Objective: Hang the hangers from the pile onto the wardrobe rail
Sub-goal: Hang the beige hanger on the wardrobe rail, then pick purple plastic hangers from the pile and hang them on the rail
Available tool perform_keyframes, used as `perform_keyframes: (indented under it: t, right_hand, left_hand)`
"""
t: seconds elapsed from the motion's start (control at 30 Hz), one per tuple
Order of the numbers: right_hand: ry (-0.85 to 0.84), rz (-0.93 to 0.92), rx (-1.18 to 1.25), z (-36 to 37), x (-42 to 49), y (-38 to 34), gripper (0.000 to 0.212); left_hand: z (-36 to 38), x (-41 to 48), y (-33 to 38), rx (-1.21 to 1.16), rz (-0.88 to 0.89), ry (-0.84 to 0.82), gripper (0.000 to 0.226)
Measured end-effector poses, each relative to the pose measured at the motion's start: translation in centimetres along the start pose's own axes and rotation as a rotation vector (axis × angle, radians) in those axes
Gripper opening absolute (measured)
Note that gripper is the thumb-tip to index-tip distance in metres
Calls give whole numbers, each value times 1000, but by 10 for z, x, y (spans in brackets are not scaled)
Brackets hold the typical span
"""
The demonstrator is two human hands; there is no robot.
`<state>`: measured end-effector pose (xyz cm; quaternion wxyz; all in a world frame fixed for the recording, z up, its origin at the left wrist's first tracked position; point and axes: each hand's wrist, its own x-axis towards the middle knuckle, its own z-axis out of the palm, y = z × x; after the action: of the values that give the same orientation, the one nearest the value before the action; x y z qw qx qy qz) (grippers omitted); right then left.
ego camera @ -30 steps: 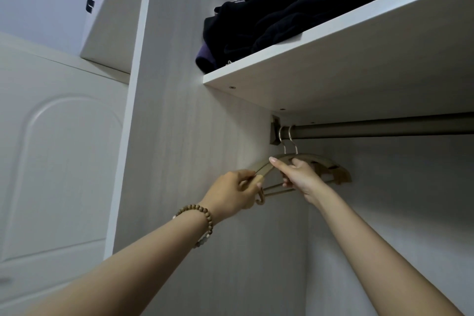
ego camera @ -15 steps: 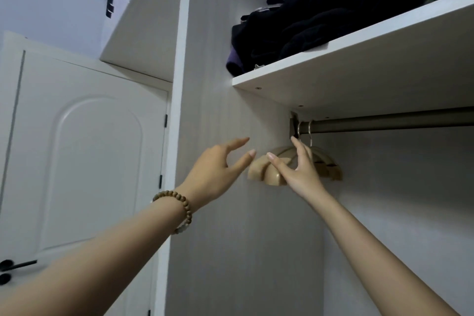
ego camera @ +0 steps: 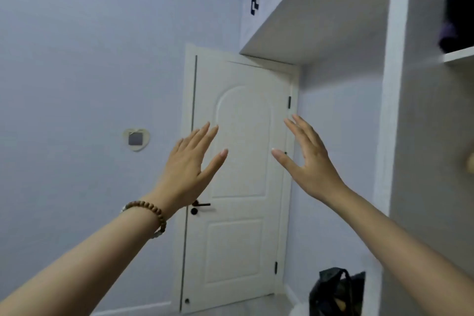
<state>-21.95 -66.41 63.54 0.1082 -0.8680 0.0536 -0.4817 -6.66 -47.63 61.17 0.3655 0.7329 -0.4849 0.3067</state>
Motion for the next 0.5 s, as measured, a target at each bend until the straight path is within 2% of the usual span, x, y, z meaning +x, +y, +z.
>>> perform_keyframes:
  t: [0.27,0.5]
  right_hand:
    - [-378,-168,160,235,-11,-139,77]
    - [-731,-267,328,430,-67,-237,71]
  left_hand:
    - [-113,-170,-199,401,-456,-119,93]
    - [-162,-320,-305,585,-846,-198,111]
